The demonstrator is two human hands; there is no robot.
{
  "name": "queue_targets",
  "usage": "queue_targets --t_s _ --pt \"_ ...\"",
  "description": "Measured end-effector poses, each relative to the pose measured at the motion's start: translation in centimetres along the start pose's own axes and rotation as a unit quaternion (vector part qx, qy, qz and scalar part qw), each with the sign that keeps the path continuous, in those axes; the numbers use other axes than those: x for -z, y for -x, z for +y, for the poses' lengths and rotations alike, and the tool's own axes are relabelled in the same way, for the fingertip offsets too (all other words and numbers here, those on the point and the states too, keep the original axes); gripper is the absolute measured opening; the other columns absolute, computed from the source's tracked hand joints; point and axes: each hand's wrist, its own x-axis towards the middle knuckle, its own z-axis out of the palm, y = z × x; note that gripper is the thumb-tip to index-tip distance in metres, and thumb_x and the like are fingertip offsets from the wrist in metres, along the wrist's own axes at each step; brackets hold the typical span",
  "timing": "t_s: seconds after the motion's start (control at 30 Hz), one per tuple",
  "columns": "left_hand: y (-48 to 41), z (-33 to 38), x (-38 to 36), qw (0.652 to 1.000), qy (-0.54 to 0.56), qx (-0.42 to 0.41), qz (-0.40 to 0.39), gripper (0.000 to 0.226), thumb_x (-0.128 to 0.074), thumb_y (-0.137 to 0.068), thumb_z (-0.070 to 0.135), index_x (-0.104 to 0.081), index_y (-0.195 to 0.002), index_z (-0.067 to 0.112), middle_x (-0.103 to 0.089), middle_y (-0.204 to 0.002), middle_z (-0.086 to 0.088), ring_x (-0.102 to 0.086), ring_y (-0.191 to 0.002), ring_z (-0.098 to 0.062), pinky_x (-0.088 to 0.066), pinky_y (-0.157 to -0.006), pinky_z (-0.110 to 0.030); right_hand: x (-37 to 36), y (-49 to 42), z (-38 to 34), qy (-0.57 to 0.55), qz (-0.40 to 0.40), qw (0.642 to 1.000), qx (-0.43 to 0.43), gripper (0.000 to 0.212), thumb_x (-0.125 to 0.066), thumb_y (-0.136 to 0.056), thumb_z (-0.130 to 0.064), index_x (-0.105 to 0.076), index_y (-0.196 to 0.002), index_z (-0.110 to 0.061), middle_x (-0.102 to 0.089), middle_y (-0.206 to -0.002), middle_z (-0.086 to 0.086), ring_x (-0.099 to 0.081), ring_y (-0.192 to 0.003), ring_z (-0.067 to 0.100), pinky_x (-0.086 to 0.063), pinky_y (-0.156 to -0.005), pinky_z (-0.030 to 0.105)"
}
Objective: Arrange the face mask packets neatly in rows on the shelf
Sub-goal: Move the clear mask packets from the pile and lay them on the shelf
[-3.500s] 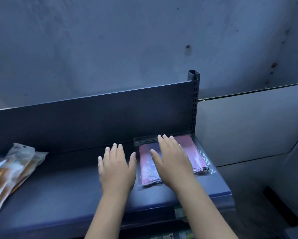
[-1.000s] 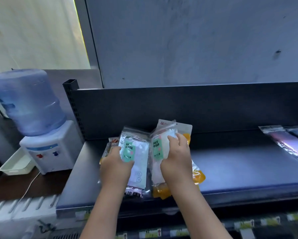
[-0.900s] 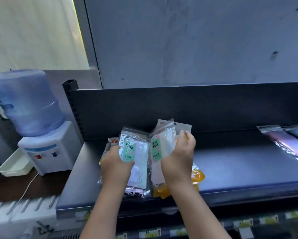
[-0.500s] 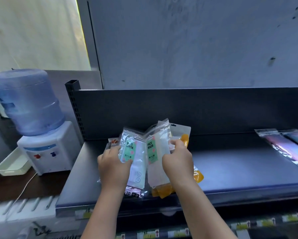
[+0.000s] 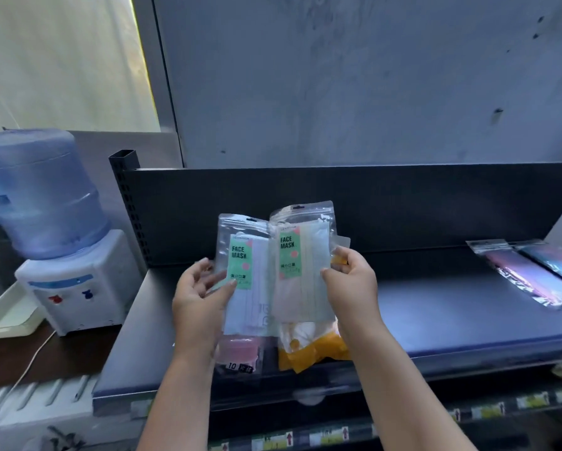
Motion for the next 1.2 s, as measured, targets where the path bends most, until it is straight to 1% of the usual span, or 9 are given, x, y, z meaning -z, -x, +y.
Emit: queue_targets --t_s 0.07,0.13,0.33,0.43,0.63,0.8,0.9,1.03,1.2 --pt "-0.2 0.5 -0.3 0.996 0.065 0.057 -0.009 0.043 -0.073 -0.092 -0.005 -0.063 -0.13 0.013 -0.076 -0.12 -0.014 -0.076 -0.108 -0.03 -0.067 -0.079 -0.04 0.9 -0.1 -0.3 -0.063 -0.007 0.998 -0.012 0.042 -0.058 -0.096 0.002 -0.064 -0.127 -0.026 -0.076 -0.106 0.001 -0.075 -0.093 0.018 -0.066 -0.069 0.04" --pt "-0.1 1.1 -0.8 0.99 0.093 0.105 -0.019 0.028 -0.071 -0.093 -0.005 -0.068 -0.116 0.01 -0.078 -0.114 -0.02 -0.077 -0.101 -0.033 -0.068 -0.072 -0.037 2.2 -0.3 -0.7 -0.102 -0.002 0.995 -0.017 0.043 -0.056 -0.094 0.007 -0.068 -0.123 -0.023 -0.079 -0.103 0.001 -0.076 -0.085 0.014 -0.061 -0.06 0.03" --pt "2.1 1.5 -5.0 0.988 0.071 0.116 -0.072 0.016 -0.066 -0.098 -0.001 -0.066 -0.113 0.005 -0.082 -0.093 -0.018 -0.08 -0.072 -0.022 -0.065 -0.056 -0.032 8.1 -2.0 -0.9 -0.146 0.024 0.988 -0.034 0.037 -0.054 -0.097 0.007 -0.07 -0.115 -0.021 -0.078 -0.1 0.002 -0.071 -0.073 0.013 -0.055 -0.049 0.024" --pt "3.9 0.4 -8.4 0.989 0.074 0.107 -0.071 0.013 -0.066 -0.098 -0.001 -0.065 -0.11 0.006 -0.08 -0.098 -0.022 -0.08 -0.073 -0.023 -0.065 -0.056 -0.033 12.0 -3.9 -0.6 -0.161 0.027 0.986 -0.037 0.039 -0.051 -0.097 0.009 -0.07 -0.122 -0.015 -0.078 -0.106 0.006 -0.072 -0.079 0.018 -0.061 -0.054 0.028" --pt "8.0 -1.6 -17.1 0.993 0.063 0.08 -0.065 0.01 -0.065 -0.099 -0.002 -0.066 -0.106 0.004 -0.081 -0.095 -0.019 -0.08 -0.071 -0.022 -0.065 -0.056 -0.032 21.3 -8.4 1.2 -0.174 0.031 0.983 -0.054 0.041 -0.052 -0.094 0.01 -0.074 -0.119 -0.013 -0.08 -0.1 0.009 -0.068 -0.069 0.02 -0.057 -0.051 0.029" --pt "10.8 -4.0 -23.8 0.995 0.049 0.077 -0.05 0.016 -0.063 -0.1 -0.003 -0.064 -0.115 0.002 -0.081 -0.103 -0.021 -0.08 -0.08 -0.024 -0.067 -0.069 -0.036 27.8 -11.9 3.4 -0.152 0.027 0.986 -0.062 0.042 -0.052 -0.092 0.009 -0.075 -0.118 -0.015 -0.081 -0.104 0.009 -0.067 -0.068 0.017 -0.054 -0.051 0.028" --pt "12.4 -5.8 -27.0 0.994 0.01 0.095 -0.056 0.015 -0.064 -0.101 0.0 -0.062 -0.113 0.008 -0.082 -0.102 -0.017 -0.082 -0.083 -0.022 -0.066 -0.062 -0.032 30.9 -13.6 4.8 -0.129 0.039 0.989 -0.061 0.041 -0.053 -0.089 0.005 -0.077 -0.114 -0.017 -0.081 -0.101 0.004 -0.065 -0.071 0.017 -0.051 -0.053 0.029" --pt "13.3 -7.7 -30.3 0.99 -0.016 0.116 -0.08 0.021 -0.066 -0.101 0.001 -0.06 -0.119 0.008 -0.083 -0.098 -0.011 -0.082 -0.091 -0.025 -0.067 -0.07 -0.036 33.1 -15.7 5.7 -0.097 0.052 0.992 -0.059 0.043 -0.052 -0.086 -0.002 -0.078 -0.112 -0.023 -0.081 -0.1 -0.005 -0.069 -0.08 0.02 -0.05 -0.062 0.031" --pt "12.2 -10.5 -34.1 0.986 -0.017 0.135 -0.097 0.022 -0.067 -0.098 -0.005 -0.061 -0.118 0.005 -0.083 -0.099 -0.014 -0.081 -0.083 -0.022 -0.066 -0.063 -0.031 34.8 -18.7 6.1 -0.109 0.061 0.991 -0.042 0.04 -0.05 -0.088 0.002 -0.08 -0.1 -0.023 -0.08 -0.091 -0.005 -0.059 -0.064 0.015 -0.044 -0.048 0.02"
